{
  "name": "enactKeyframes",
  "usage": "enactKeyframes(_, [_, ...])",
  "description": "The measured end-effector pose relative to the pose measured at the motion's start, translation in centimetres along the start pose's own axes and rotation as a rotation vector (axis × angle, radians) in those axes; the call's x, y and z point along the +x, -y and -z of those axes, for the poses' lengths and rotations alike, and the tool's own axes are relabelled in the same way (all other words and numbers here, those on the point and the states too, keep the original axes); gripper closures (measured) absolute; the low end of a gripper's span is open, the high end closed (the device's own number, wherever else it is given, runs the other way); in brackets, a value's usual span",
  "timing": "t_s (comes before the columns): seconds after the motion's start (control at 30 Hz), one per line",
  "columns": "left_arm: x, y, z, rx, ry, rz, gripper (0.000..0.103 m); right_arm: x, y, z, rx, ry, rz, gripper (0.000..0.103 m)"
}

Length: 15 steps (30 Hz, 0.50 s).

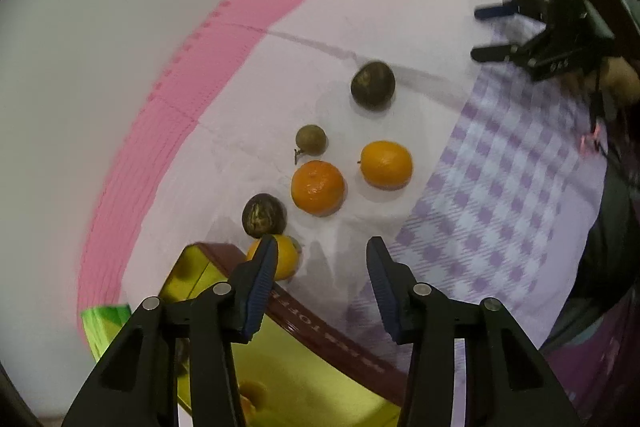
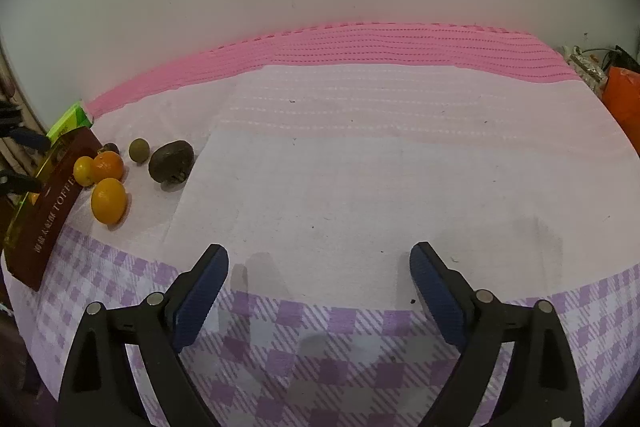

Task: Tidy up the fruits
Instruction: 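Move both open grippers back toward the remaining fruit, then grasp an orange with the left gripper while the right gripper grasps a dark passion fruit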

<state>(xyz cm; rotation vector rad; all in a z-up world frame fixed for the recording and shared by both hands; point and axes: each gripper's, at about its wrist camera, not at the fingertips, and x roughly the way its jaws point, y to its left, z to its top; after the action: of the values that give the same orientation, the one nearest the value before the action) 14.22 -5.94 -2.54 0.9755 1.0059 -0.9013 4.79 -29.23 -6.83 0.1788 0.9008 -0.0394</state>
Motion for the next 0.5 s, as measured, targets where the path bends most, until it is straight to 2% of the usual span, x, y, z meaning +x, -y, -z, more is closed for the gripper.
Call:
enactKeyframes(0.03, [0.3, -0.3, 0.0, 0.007, -0.011, 0.005, 0.061, 0.0, 0.0, 0.0, -0.001, -0.001, -0.001, 0.011])
enactKeyframes(0.1, [1.3, -1.1, -0.6, 0.023, -0.041, 0.011, 0.062, 0.1, -0.1, 0.0, -0.003, -0.002, -0.003, 0.009])
enactKeyframes(0.17, [2.4, -2.0, -0.8, 0.042, -0.090, 0.053, 0.062, 0.1, -0.1, 0.0, -0.005, -0.004, -0.007, 0.008])
enactKeyframes(0.27, [3.9, -2.5, -1.0, 0.082, -0.137, 0.046, 0.061, 0.1, -0.1, 0.0, -0.006, -0.005, -0.009, 0.007])
enactKeyframes(0.33, [5.0, -3.0, -0.9, 0.088, -0.181, 0.074, 0.061, 0.0, -0.2, 0.1, -0.008, -0.006, -0.011, 0.006])
enactKeyframes(0.43, [5.7, -3.2, -0.8, 0.127, -0.183, 0.043, 0.060, 0.1, -0.3, 0.0, -0.015, -0.011, -0.010, 0.004])
enactKeyframes(0.5, [6.5, -3.6, -0.9, 0.112, -0.197, 0.044, 0.060, 0.2, -0.4, 0.1, -0.021, -0.014, -0.009, 0.003])
